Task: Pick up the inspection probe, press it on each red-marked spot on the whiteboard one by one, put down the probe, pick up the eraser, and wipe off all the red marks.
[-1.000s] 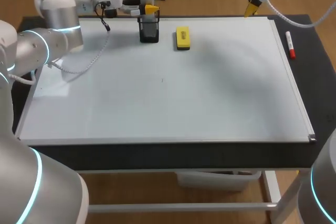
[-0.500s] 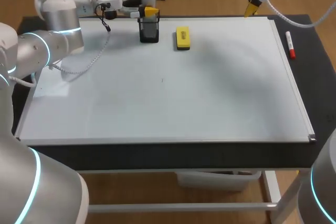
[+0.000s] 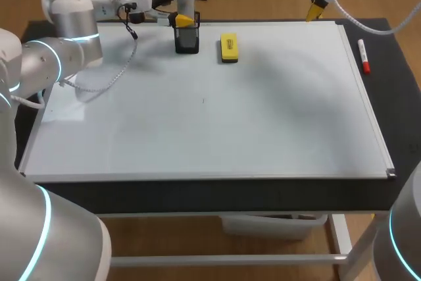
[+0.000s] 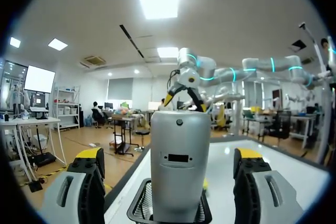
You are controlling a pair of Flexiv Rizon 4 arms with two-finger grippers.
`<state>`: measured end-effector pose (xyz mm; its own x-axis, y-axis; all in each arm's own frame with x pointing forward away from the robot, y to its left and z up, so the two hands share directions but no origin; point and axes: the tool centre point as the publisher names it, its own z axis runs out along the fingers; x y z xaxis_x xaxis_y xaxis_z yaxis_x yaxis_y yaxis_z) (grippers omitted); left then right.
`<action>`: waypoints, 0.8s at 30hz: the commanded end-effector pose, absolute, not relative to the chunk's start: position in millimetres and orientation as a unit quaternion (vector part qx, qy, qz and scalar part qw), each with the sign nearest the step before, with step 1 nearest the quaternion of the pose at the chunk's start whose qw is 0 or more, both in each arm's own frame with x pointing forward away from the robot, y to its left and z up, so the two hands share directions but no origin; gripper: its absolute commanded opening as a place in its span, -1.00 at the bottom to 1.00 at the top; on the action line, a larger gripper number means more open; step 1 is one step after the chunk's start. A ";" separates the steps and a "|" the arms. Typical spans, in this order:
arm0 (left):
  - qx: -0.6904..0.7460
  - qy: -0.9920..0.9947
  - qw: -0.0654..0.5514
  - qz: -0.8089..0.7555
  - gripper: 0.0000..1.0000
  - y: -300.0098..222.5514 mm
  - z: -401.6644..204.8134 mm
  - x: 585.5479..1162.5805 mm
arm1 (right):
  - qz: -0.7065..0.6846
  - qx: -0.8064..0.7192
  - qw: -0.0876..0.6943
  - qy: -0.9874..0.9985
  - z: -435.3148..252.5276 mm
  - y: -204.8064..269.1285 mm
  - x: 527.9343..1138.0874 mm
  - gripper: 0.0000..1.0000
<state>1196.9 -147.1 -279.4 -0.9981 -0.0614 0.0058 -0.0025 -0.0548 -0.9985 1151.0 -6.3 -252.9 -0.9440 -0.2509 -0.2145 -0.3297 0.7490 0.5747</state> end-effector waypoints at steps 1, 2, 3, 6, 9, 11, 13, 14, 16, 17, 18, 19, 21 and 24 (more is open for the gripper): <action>0.064 0.695 -0.066 -0.713 1.00 -137.8 -275.8 1200.3 | 0.316 -0.157 0.061 0.934 -252.0 -6.7 1151.3 1.00; 0.061 0.698 -0.063 -0.710 1.00 -135.5 -276.0 1200.3 | 0.316 -0.157 0.061 0.934 -252.0 -6.7 1151.3 1.00; 0.058 0.702 -0.058 -0.707 1.00 -133.6 -276.1 1199.9 | 0.316 -0.157 0.061 0.934 -252.0 -6.7 1151.3 1.00; 0.047 0.715 -0.045 -0.696 1.00 -127.3 -276.3 1198.6 | 0.316 -0.157 0.061 0.934 -252.0 -6.7 1151.3 1.00; 0.041 0.726 -0.032 -0.686 1.00 -121.8 -276.2 1194.7 | 0.316 -0.157 0.061 0.934 -252.0 -6.7 1151.3 1.00; 0.035 0.735 -0.021 -0.677 1.00 -118.0 -277.5 1193.3 | 0.316 -0.157 0.061 0.934 -252.0 -6.7 1151.3 1.00; 0.031 0.741 -0.015 -0.670 1.00 -115.0 -278.2 1189.6 | 0.316 -0.157 0.061 0.934 -252.0 -6.7 1151.3 1.00; 0.028 0.746 -0.011 -0.665 1.00 -113.7 -278.7 1188.3 | 0.316 -0.157 0.061 0.934 -252.0 -6.7 1151.3 1.00; 0.025 0.751 -0.006 -0.660 1.00 -110.8 -280.3 1185.8 | 0.316 -0.157 0.061 0.934 -252.0 -6.7 1151.3 1.00; 0.024 0.751 -0.006 -0.660 1.00 -108.8 -280.7 1184.3 | 0.316 -0.157 0.061 0.934 -252.0 -6.7 1151.3 1.00; 0.021 0.751 -0.005 -0.660 1.00 -107.1 -281.3 1182.6 | 0.316 -0.157 0.061 0.934 -252.0 -6.7 1151.3 1.00; 0.020 0.752 -0.005 -0.659 1.00 -105.7 -282.1 1181.2 | 0.316 -0.157 0.061 0.934 -252.0 -6.7 1151.3 1.00; 0.016 0.755 -0.003 -0.655 1.00 -102.2 -283.5 1177.7 | 0.316 -0.157 0.061 0.934 -252.0 -6.7 1151.3 1.00; 0.013 0.755 -0.003 -0.655 1.00 -99.8 -284.5 1176.6 | 0.316 -0.157 0.061 0.934 -252.0 -6.7 1151.3 1.00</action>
